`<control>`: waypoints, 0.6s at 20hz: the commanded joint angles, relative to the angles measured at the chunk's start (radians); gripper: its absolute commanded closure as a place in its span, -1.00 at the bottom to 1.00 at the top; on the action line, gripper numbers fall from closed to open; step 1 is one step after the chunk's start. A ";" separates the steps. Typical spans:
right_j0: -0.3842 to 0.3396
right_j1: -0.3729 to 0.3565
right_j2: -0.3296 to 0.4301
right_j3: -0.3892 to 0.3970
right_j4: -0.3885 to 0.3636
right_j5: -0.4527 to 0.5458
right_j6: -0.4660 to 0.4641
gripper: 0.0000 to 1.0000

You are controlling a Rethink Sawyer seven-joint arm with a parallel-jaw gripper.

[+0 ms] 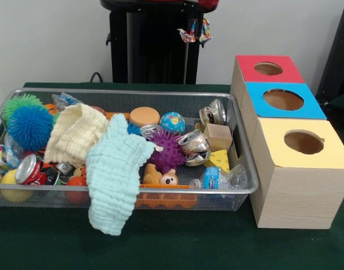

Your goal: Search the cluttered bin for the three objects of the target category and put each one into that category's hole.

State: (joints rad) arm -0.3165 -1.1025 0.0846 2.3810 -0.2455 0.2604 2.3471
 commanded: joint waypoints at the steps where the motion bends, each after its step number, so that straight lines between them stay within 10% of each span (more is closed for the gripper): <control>1: 0.053 -0.036 0.001 0.021 0.111 0.109 0.145 1.00; 12: 0.193 0.002 -0.082 -0.003 0.180 0.091 0.209 1.00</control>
State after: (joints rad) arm -0.1743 -1.1322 0.0427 2.3937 -0.1317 0.2624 2.3471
